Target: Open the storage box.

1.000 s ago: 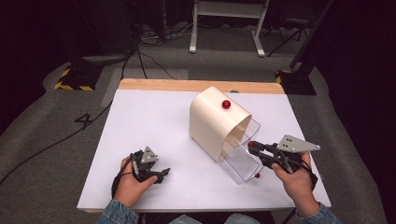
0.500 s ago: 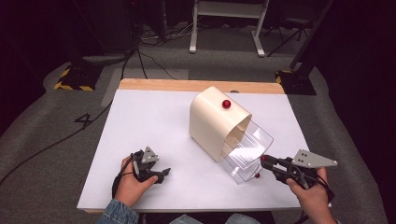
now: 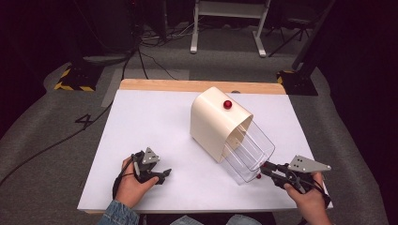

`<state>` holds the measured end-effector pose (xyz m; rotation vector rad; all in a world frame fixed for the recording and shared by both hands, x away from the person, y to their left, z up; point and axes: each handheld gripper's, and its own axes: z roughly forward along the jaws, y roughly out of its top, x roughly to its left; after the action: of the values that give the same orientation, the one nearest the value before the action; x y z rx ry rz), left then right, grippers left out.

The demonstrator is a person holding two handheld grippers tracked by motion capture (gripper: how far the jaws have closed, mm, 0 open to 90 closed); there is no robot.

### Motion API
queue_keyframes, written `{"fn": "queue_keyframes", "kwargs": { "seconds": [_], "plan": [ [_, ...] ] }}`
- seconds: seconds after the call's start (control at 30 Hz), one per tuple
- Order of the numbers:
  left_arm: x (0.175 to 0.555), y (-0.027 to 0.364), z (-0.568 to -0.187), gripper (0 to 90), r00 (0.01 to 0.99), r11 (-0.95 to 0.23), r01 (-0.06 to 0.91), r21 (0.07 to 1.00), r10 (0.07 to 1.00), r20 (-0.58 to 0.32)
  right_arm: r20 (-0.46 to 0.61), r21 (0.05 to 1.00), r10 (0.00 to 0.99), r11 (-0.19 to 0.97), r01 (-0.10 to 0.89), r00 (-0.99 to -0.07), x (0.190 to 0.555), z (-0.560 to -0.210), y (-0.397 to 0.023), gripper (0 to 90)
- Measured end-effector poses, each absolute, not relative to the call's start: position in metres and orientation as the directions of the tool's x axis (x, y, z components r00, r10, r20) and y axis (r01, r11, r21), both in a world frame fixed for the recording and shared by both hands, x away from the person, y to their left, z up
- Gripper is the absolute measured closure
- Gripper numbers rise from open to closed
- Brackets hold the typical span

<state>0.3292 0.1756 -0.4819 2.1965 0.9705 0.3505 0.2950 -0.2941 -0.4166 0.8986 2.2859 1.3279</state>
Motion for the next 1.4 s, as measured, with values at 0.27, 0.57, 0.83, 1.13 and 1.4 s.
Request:
{"fn": "queue_keyframes", "kwargs": {
  "seconds": [0.27, 0.57, 0.83, 1.13, 1.4],
  "plan": [
    [0.329, 0.175, -0.482, 27.8, 0.682, -0.475, 0.540, 0.695, 0.731, -0.031, 0.019, 0.864, 0.687, 0.354, 0.357, -0.727, 0.297, -0.422, -0.294, 63.6],
    [0.329, 0.176, -0.481, 28.3, 0.684, -0.478, 0.537, 0.695, 0.729, -0.028, 0.008, 0.865, 0.698, 0.355, 0.355, -0.716, 0.296, -0.418, -0.306, 43.7],
    [0.317, 0.195, -0.478, 29.4, 0.641, -0.463, 0.552, 0.693, 0.768, 0.002, -0.001, 0.838, 0.758, 0.357, 0.413, -0.653, 0.301, -0.426, -0.350, 35.9],
    [0.301, 0.223, -0.475, 25.8, 0.604, -0.436, 0.581, 0.687, 0.797, -0.006, 0.025, 0.780, 0.801, 0.359, 0.513, -0.598, 0.320, -0.451, -0.394, 27.4],
    [0.293, 0.245, -0.477, 24.3, 0.585, -0.418, 0.618, 0.666, 0.810, -0.035, 0.018, 0.709, 0.786, 0.426, 0.563, -0.618, 0.322, -0.463, -0.405, 22.1]
  ]
}}
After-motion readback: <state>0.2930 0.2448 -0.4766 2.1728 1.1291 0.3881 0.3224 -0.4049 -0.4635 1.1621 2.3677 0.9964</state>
